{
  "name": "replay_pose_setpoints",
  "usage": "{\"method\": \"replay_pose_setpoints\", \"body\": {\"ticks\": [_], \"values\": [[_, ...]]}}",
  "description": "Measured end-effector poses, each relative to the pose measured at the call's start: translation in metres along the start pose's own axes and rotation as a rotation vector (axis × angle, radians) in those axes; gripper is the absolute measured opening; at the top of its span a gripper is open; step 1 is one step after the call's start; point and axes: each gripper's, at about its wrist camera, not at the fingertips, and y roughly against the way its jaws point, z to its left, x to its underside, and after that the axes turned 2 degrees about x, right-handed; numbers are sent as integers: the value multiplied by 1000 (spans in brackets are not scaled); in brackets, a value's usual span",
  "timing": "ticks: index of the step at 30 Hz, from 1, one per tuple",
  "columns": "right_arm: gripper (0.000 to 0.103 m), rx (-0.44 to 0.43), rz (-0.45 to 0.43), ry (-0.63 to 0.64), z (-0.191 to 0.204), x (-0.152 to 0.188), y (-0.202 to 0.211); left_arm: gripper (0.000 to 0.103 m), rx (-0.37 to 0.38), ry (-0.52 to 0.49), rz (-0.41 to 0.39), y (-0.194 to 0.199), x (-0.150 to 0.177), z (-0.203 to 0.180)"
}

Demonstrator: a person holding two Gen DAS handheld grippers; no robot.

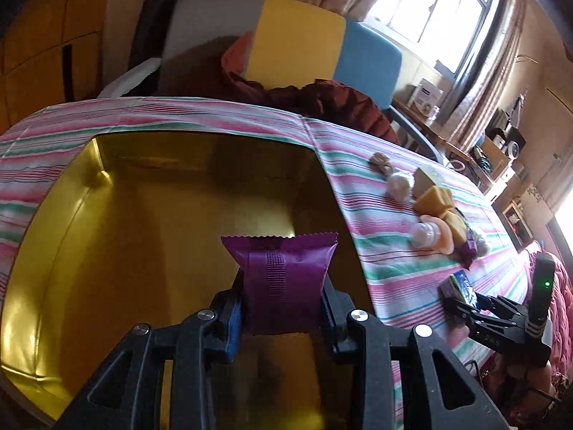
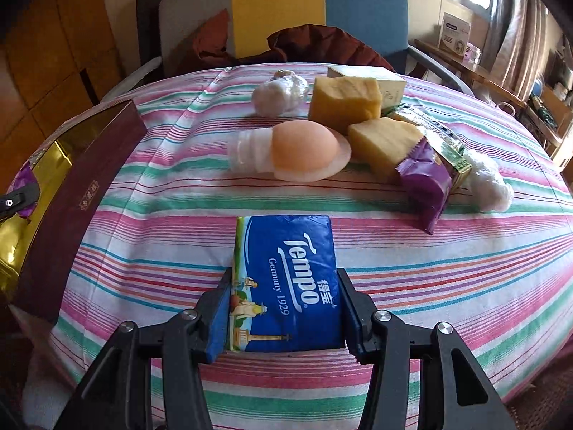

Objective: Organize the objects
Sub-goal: 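Carry both held items over the gold tray and open both tools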

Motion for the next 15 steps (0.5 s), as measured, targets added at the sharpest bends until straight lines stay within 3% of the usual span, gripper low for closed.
{"method": "replay_pose_setpoints", "body": {"ticks": [15], "values": [[53,-95,-91,127,67,-31,34,35,-230,172,47,2,9,94]]}}
